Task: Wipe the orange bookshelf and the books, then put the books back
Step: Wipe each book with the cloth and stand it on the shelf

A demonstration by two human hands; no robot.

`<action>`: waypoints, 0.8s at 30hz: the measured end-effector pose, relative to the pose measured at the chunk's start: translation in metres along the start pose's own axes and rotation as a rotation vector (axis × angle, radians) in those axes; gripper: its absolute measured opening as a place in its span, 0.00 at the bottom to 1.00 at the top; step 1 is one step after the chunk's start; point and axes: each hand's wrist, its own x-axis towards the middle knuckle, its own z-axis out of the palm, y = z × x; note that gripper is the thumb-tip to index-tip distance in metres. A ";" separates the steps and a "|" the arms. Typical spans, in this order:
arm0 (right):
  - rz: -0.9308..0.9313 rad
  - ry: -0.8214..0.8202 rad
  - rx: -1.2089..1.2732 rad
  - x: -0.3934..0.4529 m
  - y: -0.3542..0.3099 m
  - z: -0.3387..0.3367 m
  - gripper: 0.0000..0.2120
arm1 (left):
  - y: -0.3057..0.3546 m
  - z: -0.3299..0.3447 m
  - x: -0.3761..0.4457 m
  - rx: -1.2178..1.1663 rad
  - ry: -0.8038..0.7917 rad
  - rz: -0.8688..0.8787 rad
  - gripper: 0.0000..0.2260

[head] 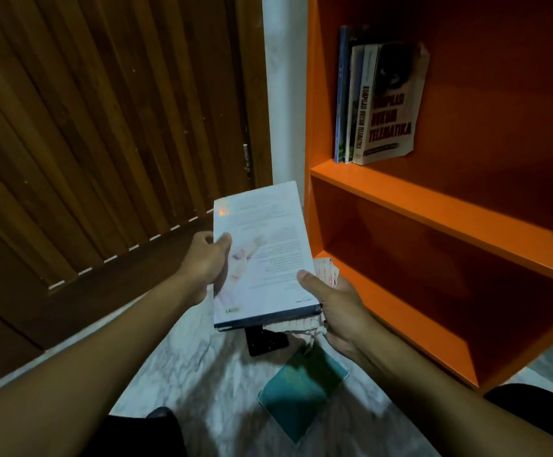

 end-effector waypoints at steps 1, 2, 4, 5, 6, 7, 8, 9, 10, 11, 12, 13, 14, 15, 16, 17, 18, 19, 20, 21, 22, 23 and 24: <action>-0.001 0.028 -0.021 0.001 0.001 -0.001 0.21 | 0.002 0.003 -0.002 0.200 0.127 0.100 0.24; -0.003 0.044 -0.042 0.000 0.000 0.000 0.21 | 0.005 0.007 -0.007 0.338 0.232 0.230 0.28; -0.021 0.089 -0.075 0.002 0.003 0.002 0.20 | 0.011 0.016 -0.019 0.422 0.274 0.446 0.29; -0.023 0.121 -0.083 0.001 0.004 0.004 0.18 | 0.013 0.022 -0.022 0.403 0.211 0.486 0.28; -0.027 0.154 -0.111 0.001 0.006 0.007 0.16 | 0.014 0.029 -0.026 0.380 0.103 0.466 0.28; -0.050 0.184 -0.182 0.001 0.007 0.009 0.14 | 0.014 0.037 -0.030 0.336 -0.023 0.397 0.30; -0.096 0.207 -0.296 -0.001 0.007 0.012 0.13 | 0.015 0.045 -0.032 0.285 -0.128 0.314 0.33; -0.163 0.218 -0.428 -0.003 0.005 0.013 0.12 | 0.016 0.051 -0.033 0.225 -0.185 0.251 0.36; -0.241 0.220 -0.554 -0.007 0.003 0.014 0.13 | 0.018 0.057 -0.035 0.163 -0.196 0.213 0.37; -0.316 0.213 -0.649 -0.011 0.002 0.014 0.16 | 0.020 0.060 -0.035 0.095 -0.168 0.194 0.38; -0.379 0.193 -0.722 -0.016 -0.001 0.016 0.19 | 0.022 0.062 -0.034 0.015 -0.129 0.183 0.38; -0.442 0.173 -0.801 -0.020 -0.002 0.016 0.21 | 0.023 0.064 -0.032 -0.077 -0.094 0.189 0.38; -0.520 0.154 -0.886 -0.022 -0.002 0.016 0.22 | 0.022 0.065 -0.031 -0.155 -0.064 0.198 0.37; -0.596 0.135 -0.978 -0.023 -0.002 0.016 0.24 | 0.021 0.066 -0.031 -0.213 -0.031 0.206 0.37; -0.647 0.121 -1.056 -0.024 -0.002 0.016 0.26 | 0.021 0.065 -0.032 -0.250 0.007 0.198 0.35; -0.667 0.110 -1.116 -0.023 -0.003 0.015 0.28 | 0.020 0.065 -0.031 -0.282 0.049 0.171 0.33; -0.662 0.098 -1.160 -0.022 -0.003 0.014 0.30 | 0.020 0.064 -0.030 -0.302 0.082 0.141 0.30; -0.665 0.087 -1.187 -0.022 -0.004 0.013 0.31 | 0.019 0.063 -0.029 -0.321 0.108 0.116 0.29; -0.673 0.077 -1.210 -0.021 -0.004 0.012 0.32 | 0.018 0.062 -0.027 -0.338 0.123 0.100 0.27; -0.694 0.064 -1.228 -0.022 -0.005 0.012 0.33 | 0.017 0.062 -0.026 -0.363 0.132 0.088 0.25; -0.722 0.049 -1.239 -0.022 -0.006 0.012 0.32 | 0.016 0.062 -0.024 -0.388 0.138 0.073 0.23; -0.758 0.034 -1.250 -0.022 -0.007 0.012 0.31 | 0.014 0.062 -0.023 -0.420 0.141 0.058 0.20; -0.783 0.013 -1.258 -0.022 -0.008 0.011 0.30 | 0.014 0.062 -0.023 -0.450 0.147 0.047 0.18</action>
